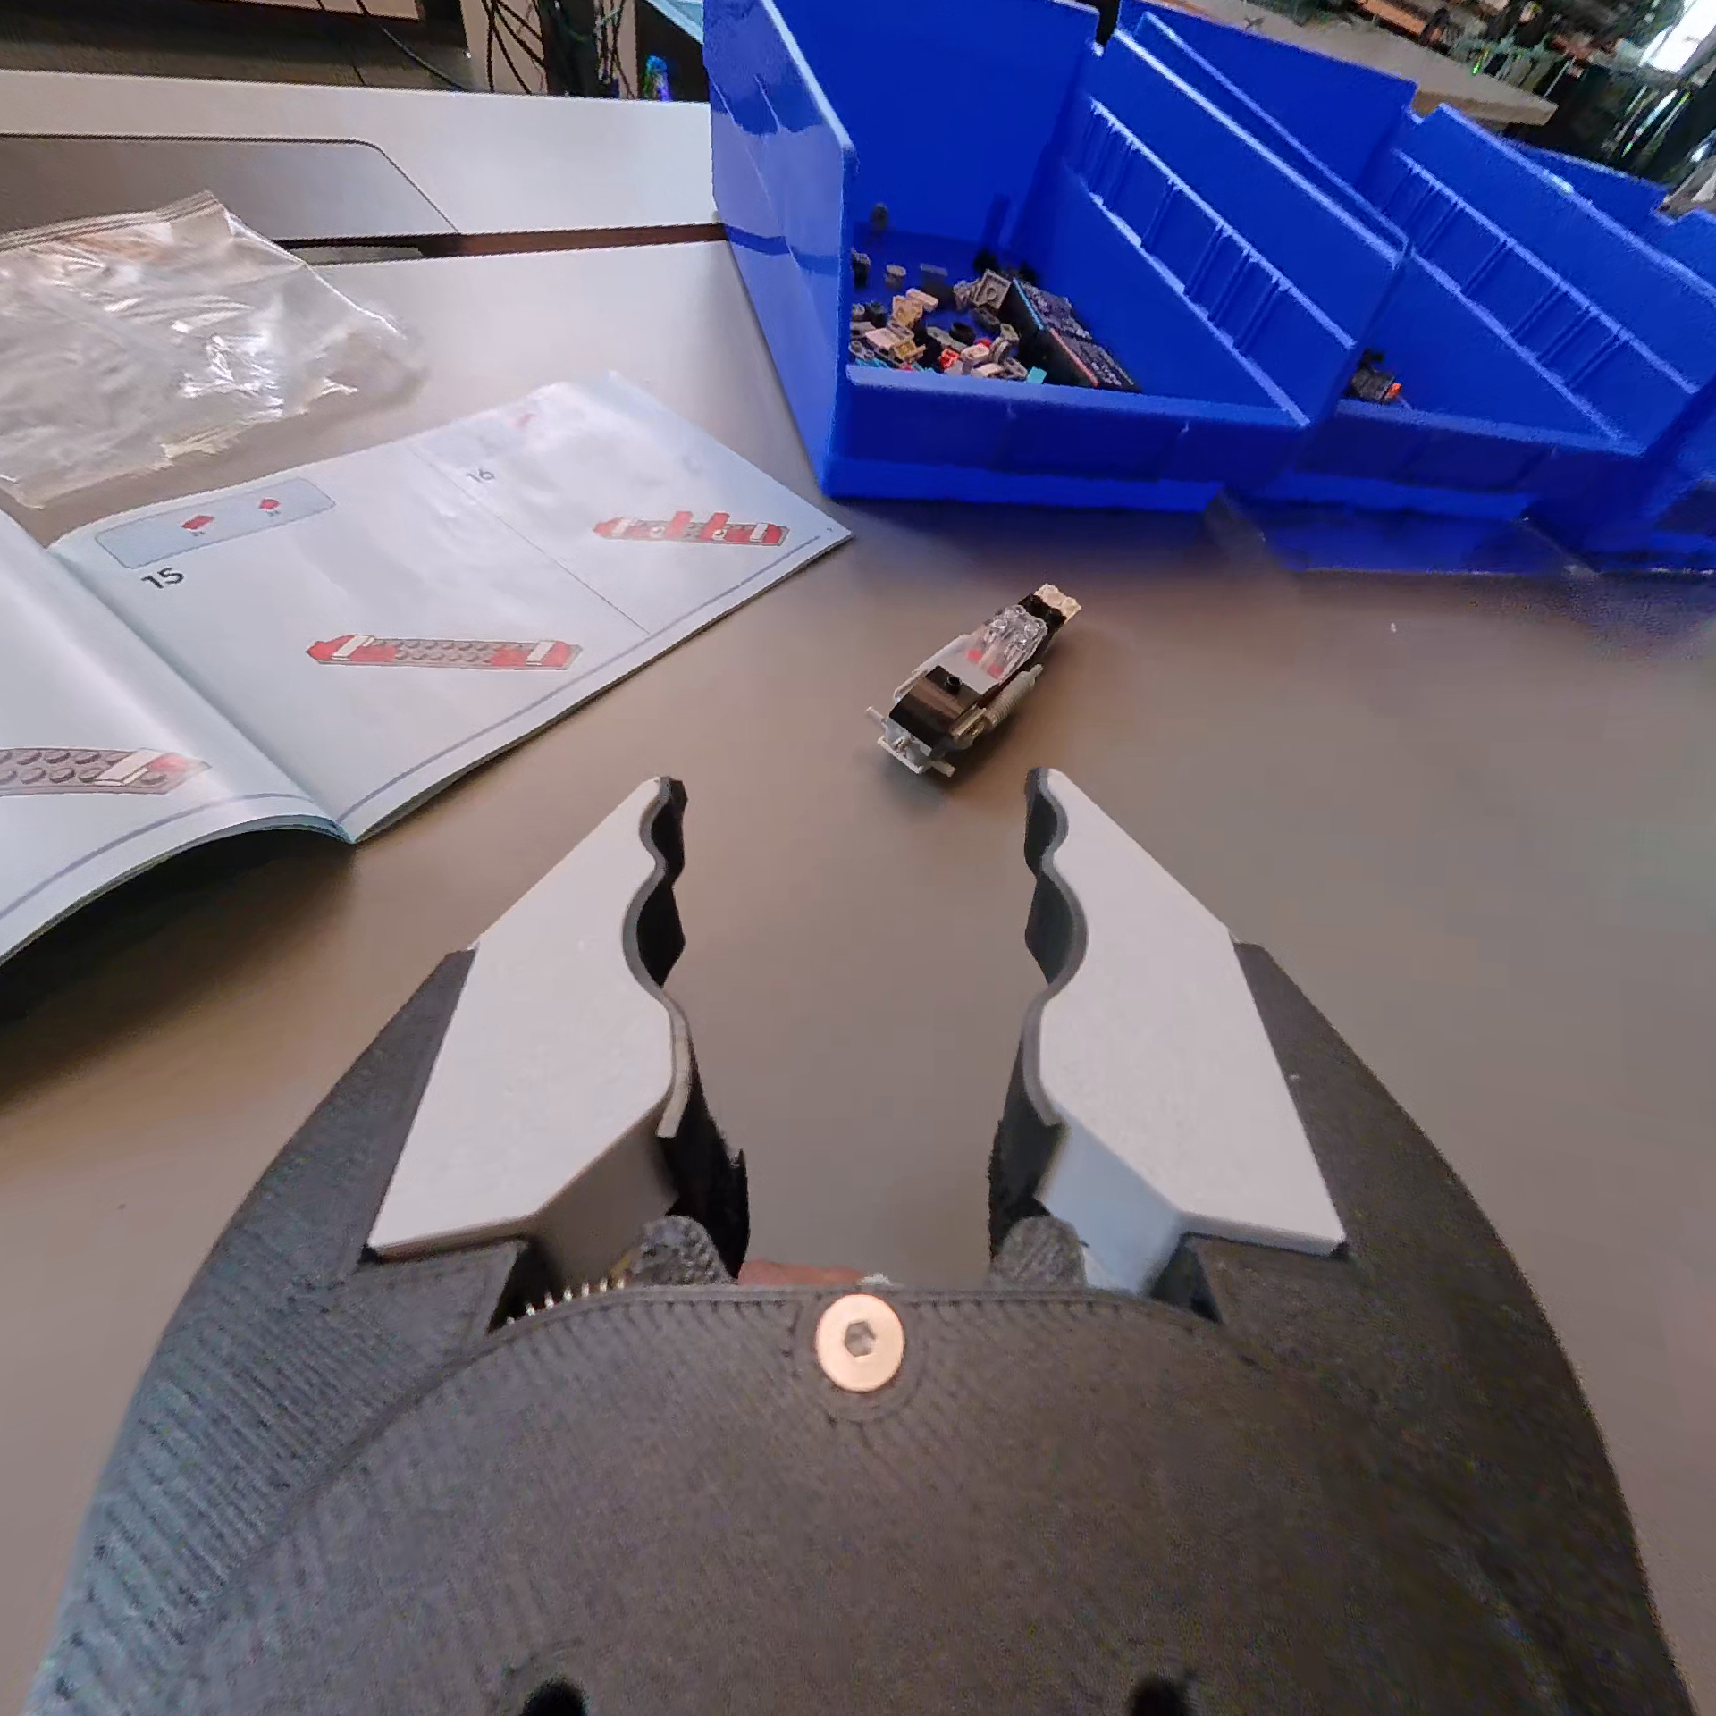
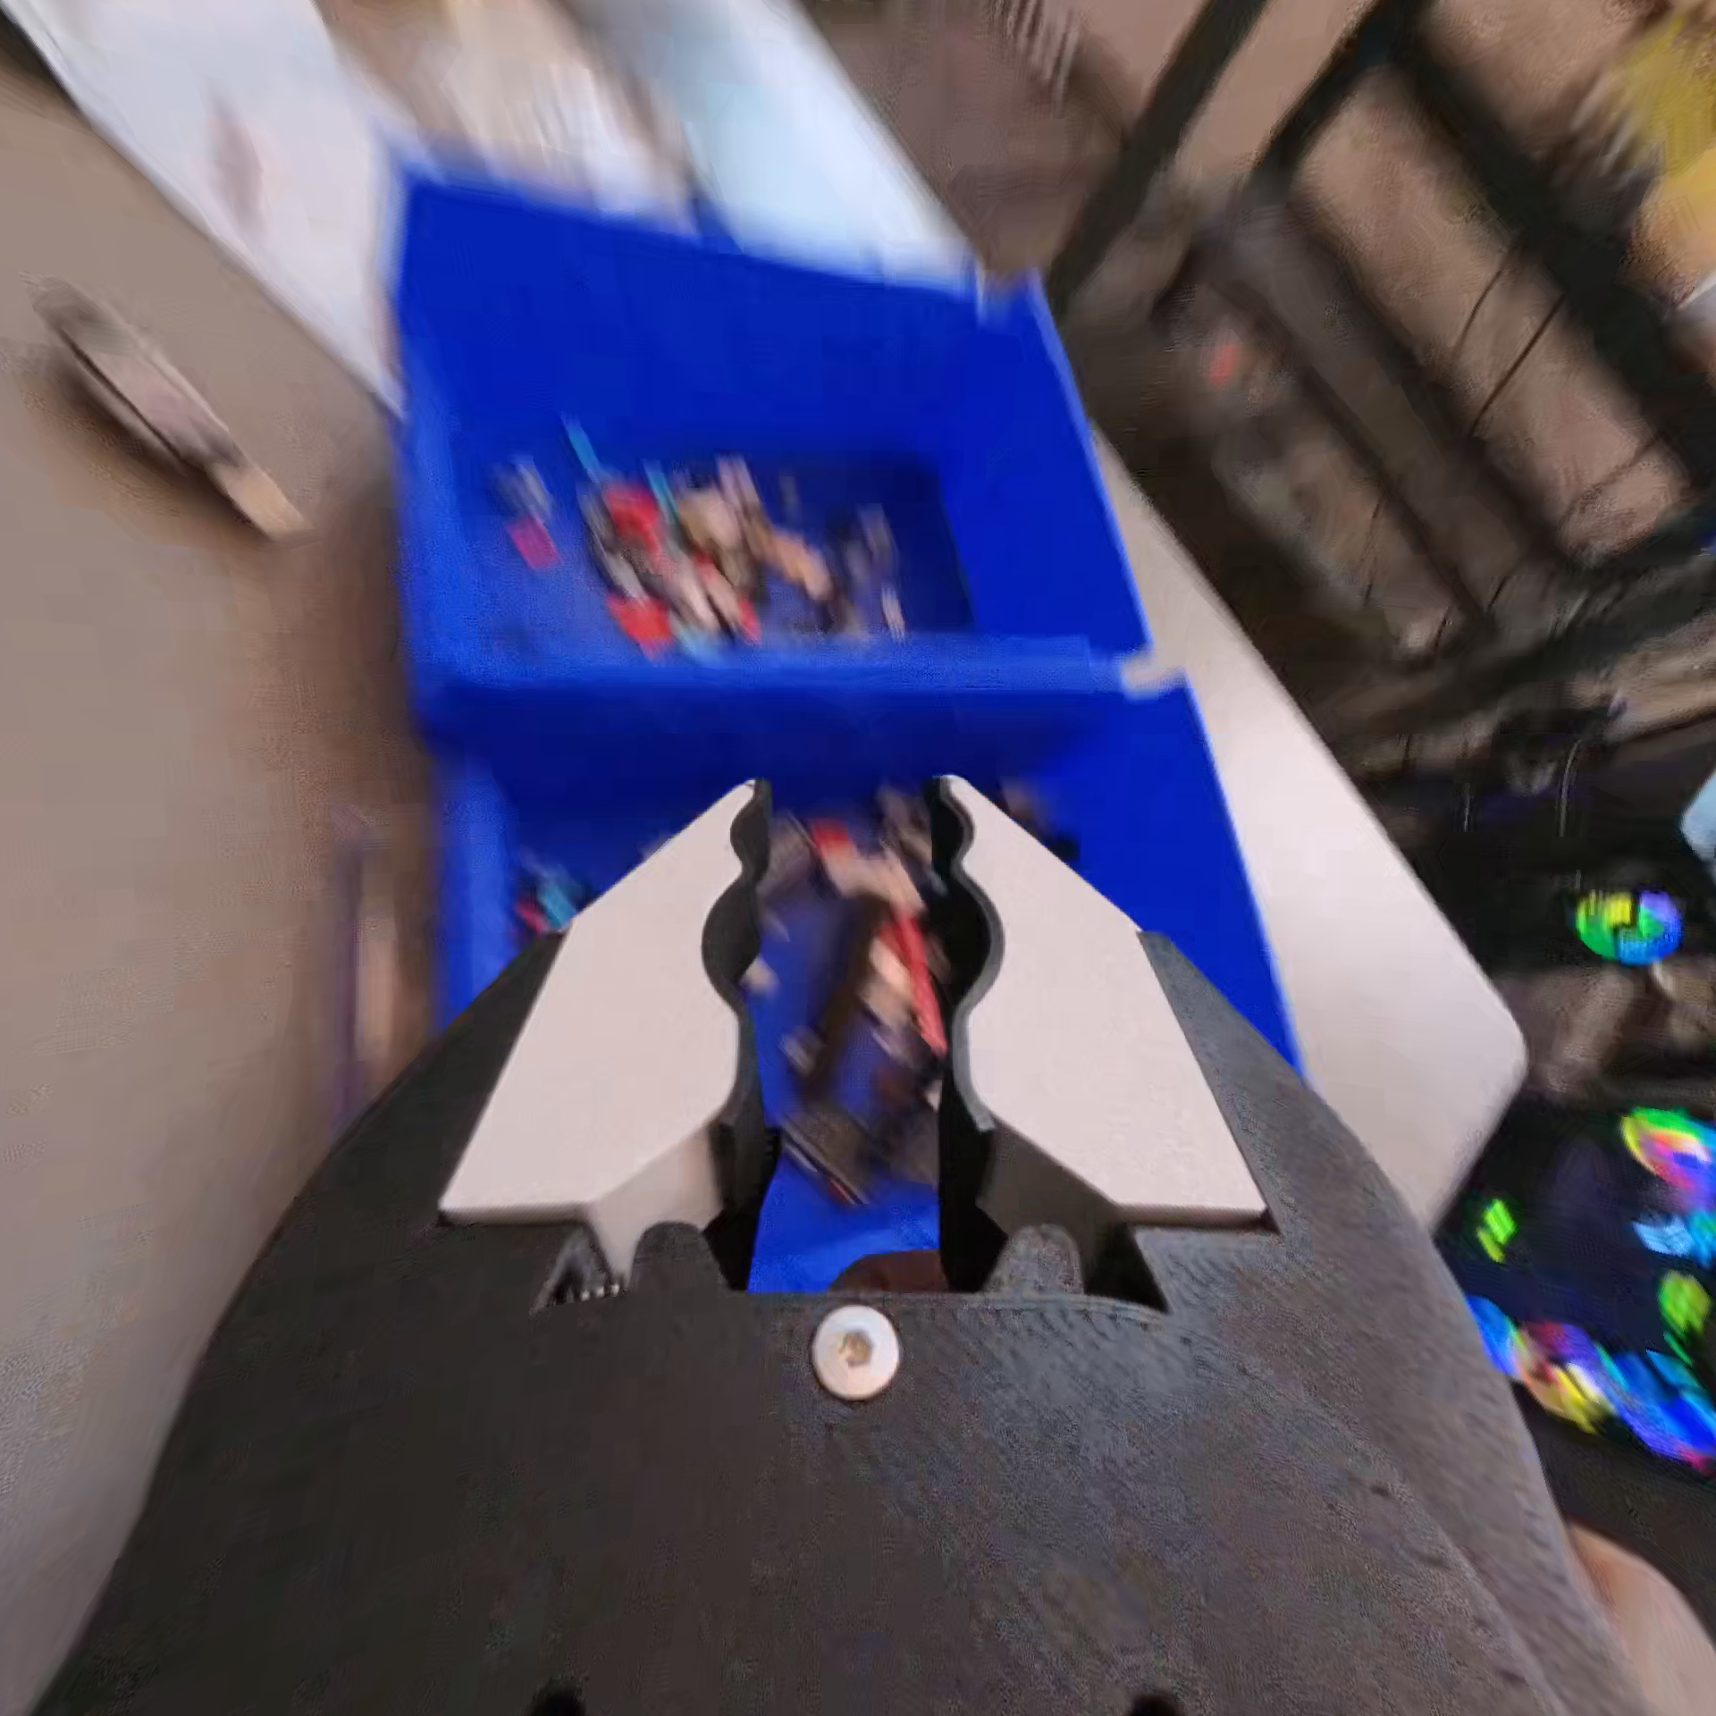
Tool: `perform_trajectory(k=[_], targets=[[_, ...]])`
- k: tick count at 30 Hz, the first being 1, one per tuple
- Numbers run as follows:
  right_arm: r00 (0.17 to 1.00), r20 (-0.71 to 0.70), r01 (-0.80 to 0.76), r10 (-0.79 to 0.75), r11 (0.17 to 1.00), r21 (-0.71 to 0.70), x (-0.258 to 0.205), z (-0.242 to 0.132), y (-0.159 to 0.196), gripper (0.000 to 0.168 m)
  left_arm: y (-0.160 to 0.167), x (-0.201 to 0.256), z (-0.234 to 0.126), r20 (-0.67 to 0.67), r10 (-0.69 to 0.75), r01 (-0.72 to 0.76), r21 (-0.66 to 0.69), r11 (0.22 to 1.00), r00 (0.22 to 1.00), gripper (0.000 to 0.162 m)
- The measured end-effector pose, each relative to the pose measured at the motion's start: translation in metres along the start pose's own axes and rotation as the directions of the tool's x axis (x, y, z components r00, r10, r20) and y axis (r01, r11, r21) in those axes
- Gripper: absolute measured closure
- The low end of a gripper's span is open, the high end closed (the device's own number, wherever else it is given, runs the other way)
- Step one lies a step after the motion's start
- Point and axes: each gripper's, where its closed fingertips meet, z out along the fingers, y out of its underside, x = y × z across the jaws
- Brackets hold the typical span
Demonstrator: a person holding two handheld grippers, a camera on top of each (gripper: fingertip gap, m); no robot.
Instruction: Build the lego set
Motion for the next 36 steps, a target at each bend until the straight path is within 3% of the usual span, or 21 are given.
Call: perform_trajectory(k=[2,4,10,19,23,30,36], targets=[[0.998,0.061,0.023,-0.007,0.964,-0.263,0.051,0.026,0.058,0.125,0.001,0.001,0.001,0.001,0.008,-0.008,-0.011,1.000,1.000,0.086],[0.988,0.151,0.087,-0.022,0.897,-0.433,0.072,0.048,0.102,0.125,0.001,0.001,0.001,0.006,0.011,-0.011,-0.009,1.000,1.000,0.087],[0.940,0.302,0.323,-0.157,0.689,-0.648,0.089,0.088,0.170,0.124,0.003,0.001,-0.007,-0.006,-0.053,0.053,0.013,0.999,0.999,0.088],[0.932,0.336,0.341,-0.138,0.646,-0.683,0.095,0.099,0.184,0.132,0.006,0.002,-0.009,-0.066,-0.132,0.132,-0.004,0.991,0.989,0.088],[0.934,0.327,0.342,-0.142,0.616,-0.710,0.096,0.100,0.192,0.148,0.004,0.002,-0.011,-0.071,-0.137,0.138,0.014,0.990,0.988,0.089],[0.946,0.284,0.318,-0.158,0.637,-0.702,0.103,0.091,0.180,0.150,0.002,0.002,-0.012,-0.089,-0.148,0.151,0.028,0.988,0.985,0.089],[0.964,0.203,0.264,-0.172,0.727,-0.634,0.105,0.061,0.137,0.151,0.000,0.003,-0.015,-0.103,-0.151,0.156,0.050,0.986,0.983,0.089]])
